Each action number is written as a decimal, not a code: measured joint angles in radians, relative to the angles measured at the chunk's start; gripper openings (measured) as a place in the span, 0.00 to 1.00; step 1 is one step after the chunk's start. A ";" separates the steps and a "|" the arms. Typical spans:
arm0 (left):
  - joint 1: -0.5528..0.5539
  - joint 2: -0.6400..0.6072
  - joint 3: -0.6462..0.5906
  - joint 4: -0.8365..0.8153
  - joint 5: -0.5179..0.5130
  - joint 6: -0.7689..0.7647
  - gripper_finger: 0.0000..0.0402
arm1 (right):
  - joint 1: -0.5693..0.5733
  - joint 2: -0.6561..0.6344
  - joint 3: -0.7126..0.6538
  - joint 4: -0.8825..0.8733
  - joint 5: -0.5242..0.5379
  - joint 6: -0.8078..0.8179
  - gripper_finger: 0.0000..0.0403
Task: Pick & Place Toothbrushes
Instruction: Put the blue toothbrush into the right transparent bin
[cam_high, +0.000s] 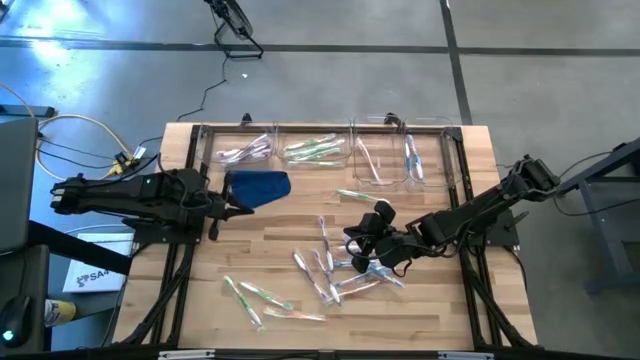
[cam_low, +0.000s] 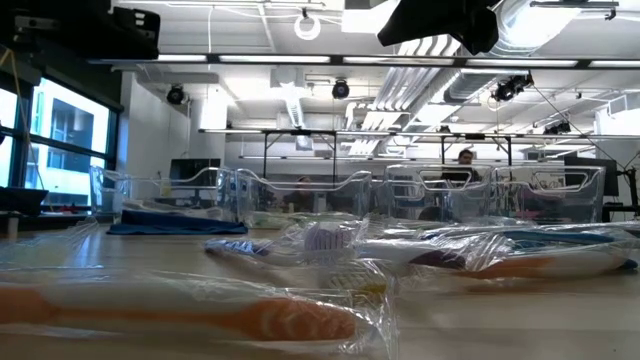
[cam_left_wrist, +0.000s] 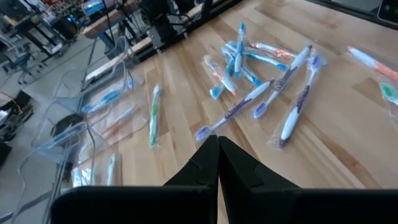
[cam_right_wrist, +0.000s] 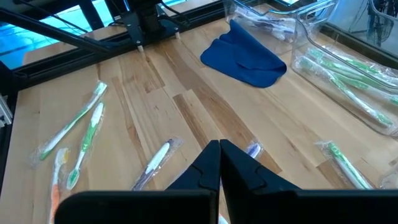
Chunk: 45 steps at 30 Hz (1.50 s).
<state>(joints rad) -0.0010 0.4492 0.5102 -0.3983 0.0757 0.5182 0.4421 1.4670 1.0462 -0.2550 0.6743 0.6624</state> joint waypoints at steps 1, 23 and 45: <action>0.000 0.000 0.000 -0.007 0.000 0.000 0.00 | 0.000 0.000 0.000 0.000 0.000 0.000 0.01; 0.000 0.000 0.000 -0.017 0.001 0.000 0.00 | 0.000 0.000 0.000 -0.092 -0.179 0.113 0.01; 0.000 0.000 0.000 -0.023 0.001 -0.008 0.00 | 0.059 0.042 0.000 -0.545 -0.731 0.782 0.44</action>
<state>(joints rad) -0.0006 0.4492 0.5102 -0.4217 0.0765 0.5098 0.5008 1.5091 1.0466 -0.8000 -0.0566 1.4442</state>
